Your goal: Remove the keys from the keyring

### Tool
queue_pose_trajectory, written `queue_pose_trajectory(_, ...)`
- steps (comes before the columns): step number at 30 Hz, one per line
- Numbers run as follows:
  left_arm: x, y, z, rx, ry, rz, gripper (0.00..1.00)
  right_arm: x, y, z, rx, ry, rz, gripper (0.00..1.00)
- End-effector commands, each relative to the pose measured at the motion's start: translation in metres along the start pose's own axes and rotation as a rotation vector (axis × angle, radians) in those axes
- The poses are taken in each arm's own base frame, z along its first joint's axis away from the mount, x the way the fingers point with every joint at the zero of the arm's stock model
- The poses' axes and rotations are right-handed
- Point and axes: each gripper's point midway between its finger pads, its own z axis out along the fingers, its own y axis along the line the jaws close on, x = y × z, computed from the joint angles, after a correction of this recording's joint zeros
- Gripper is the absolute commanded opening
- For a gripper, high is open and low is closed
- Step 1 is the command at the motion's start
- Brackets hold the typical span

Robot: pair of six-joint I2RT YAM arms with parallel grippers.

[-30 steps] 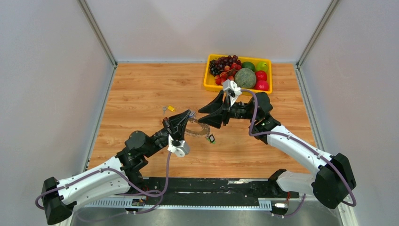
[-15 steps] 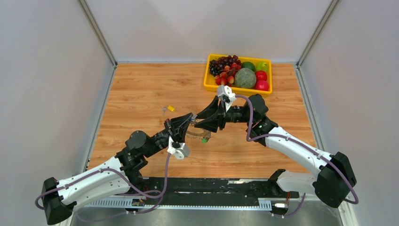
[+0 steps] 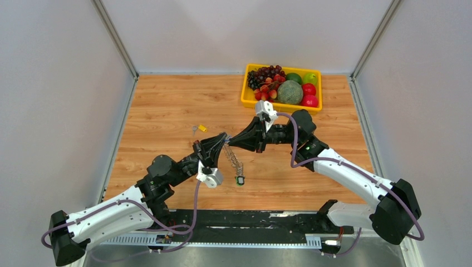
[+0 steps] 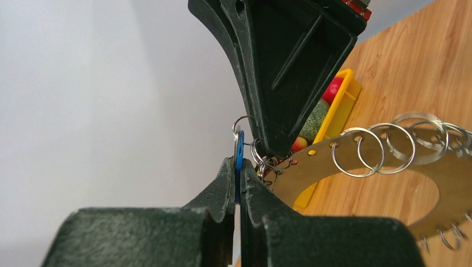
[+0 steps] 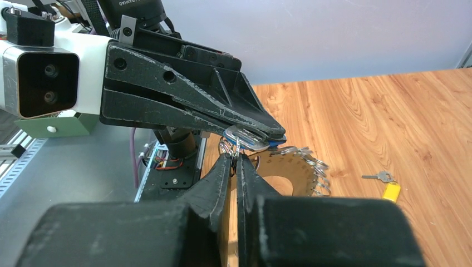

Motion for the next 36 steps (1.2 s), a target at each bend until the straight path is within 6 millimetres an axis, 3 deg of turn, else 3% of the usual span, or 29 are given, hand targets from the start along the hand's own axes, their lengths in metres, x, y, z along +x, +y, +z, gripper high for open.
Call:
queue_pose_trajectory(1,-0.022,0.037,-0.003,-0.132,-0.071,-0.001,0.0,-0.018,0.008,-0.002,-0.008,-0.029,-0.066,0.05)
queue_pose_trajectory(9,-0.021,0.043,-0.006,-0.166,-0.061,0.001,0.0,-0.024,0.01,-0.005,0.015,-0.045,-0.072,0.0)
queue_pose_trajectory(18,-0.016,0.058,-0.014,-0.254,-0.036,0.004,0.0,-0.036,-0.011,-0.019,0.111,-0.1,0.005,0.0)
queue_pose_trajectory(24,-0.014,0.051,-0.011,-0.225,-0.029,0.009,0.0,-0.048,-0.017,-0.034,0.147,-0.164,0.045,0.0)
queue_pose_trajectory(30,-0.009,0.013,0.007,-0.032,-0.028,0.031,0.0,-0.057,-0.009,-0.033,0.103,-0.2,0.057,0.0)
queue_pose_trajectory(36,-0.007,0.009,0.008,-0.011,-0.024,0.035,0.0,-0.056,-0.011,-0.032,0.105,-0.2,0.072,0.0)
